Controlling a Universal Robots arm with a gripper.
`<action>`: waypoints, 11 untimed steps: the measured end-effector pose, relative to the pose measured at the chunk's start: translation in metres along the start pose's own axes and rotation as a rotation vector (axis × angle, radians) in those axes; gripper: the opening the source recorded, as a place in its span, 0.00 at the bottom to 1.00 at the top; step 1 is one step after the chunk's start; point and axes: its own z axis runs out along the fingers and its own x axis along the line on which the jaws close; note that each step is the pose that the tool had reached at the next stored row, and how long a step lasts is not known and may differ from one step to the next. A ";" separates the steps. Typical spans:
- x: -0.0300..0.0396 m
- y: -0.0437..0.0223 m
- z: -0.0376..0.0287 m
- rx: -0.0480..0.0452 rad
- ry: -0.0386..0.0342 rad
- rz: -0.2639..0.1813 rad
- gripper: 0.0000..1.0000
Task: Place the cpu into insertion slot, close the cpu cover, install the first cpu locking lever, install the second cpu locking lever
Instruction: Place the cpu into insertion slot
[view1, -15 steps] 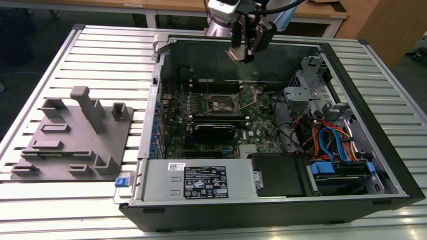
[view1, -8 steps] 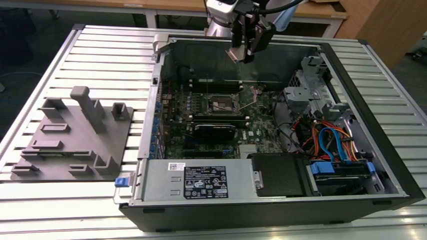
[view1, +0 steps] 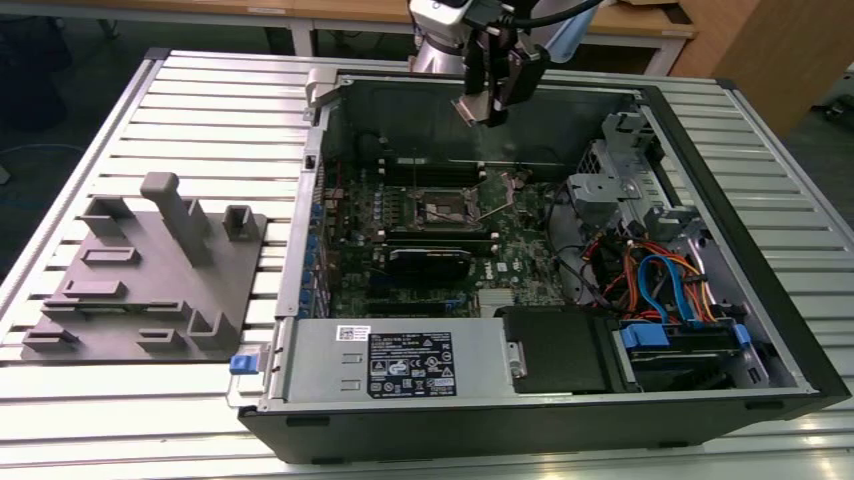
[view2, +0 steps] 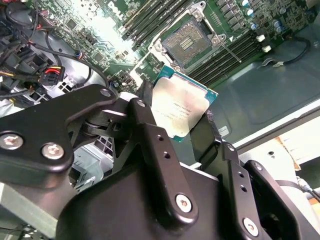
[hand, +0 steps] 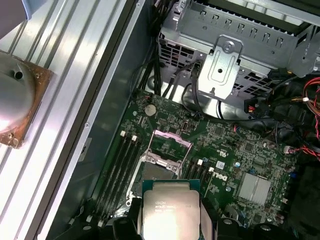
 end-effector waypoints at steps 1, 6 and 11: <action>0.0000 0.0000 0.0000 -0.0001 -0.0005 0.005 0.54; 0.0000 0.0000 0.0000 -0.0011 -0.0050 0.055 0.54; 0.0000 0.0000 0.0000 -0.0018 -0.0084 0.094 0.54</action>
